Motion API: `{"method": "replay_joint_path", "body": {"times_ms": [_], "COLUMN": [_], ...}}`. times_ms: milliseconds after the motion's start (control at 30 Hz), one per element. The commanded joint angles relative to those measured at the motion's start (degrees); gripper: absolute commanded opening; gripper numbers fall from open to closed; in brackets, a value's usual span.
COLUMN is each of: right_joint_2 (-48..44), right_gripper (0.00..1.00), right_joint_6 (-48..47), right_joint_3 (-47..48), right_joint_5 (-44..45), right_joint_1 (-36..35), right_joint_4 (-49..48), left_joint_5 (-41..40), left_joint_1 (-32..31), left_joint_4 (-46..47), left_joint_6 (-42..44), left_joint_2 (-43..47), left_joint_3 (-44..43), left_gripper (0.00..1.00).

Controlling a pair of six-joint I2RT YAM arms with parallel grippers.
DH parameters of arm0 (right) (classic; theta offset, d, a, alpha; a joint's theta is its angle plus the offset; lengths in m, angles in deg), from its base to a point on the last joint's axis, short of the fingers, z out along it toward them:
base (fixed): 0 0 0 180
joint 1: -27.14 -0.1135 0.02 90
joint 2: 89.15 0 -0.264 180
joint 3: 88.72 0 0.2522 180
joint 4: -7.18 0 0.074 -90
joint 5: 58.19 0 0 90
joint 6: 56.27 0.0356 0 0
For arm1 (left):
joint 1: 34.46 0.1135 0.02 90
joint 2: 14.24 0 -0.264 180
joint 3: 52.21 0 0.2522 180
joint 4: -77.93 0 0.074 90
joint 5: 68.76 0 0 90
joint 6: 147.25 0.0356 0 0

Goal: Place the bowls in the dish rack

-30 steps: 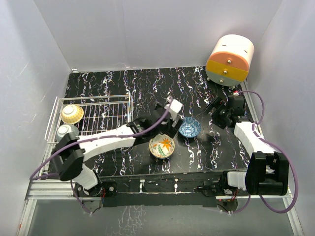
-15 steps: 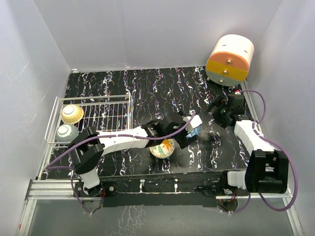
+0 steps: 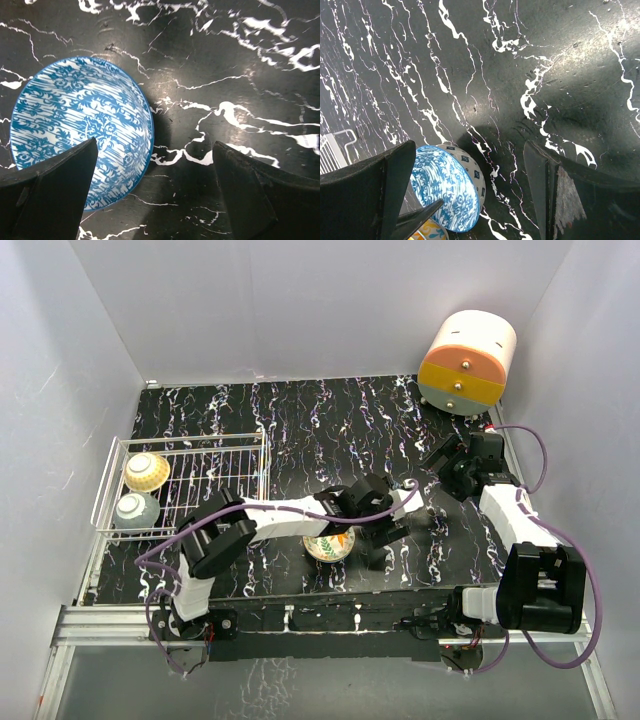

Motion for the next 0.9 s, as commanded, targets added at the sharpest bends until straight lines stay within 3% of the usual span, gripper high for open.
{"method": "replay_joint_path", "body": {"times_ms": [0,200,533,867], "right_joint_2": [-0.52,0.12,1.56,1.68], "right_gripper": [0.93,0.93,0.93,0.93], "right_joint_6": [-0.45,-0.66,-1.64,-1.74], "right_joint_3": [0.88,0.10,-1.05,-1.74], "right_joint_5": [0.33,-0.44,-1.60,-2.18], "right_joint_1": [0.93,1.87,3.28,4.40], "right_joint_4": [-2.86,-3.71,-4.77,-5.21], "left_joint_5": [-3.83,-6.39,-8.94,-10.67], "left_joint_1": [-0.19,-0.18,-0.18,0.03], "left_joint_4": [3.04,4.95,7.30,6.43], "left_joint_6": [1.62,2.62,1.58,-1.52], "left_joint_2": [-0.62,-3.58,-8.16,-10.21], "left_joint_3": [-1.73,-2.56,-2.37,-3.27], "left_gripper": [0.95,0.93,0.77,0.21]}}
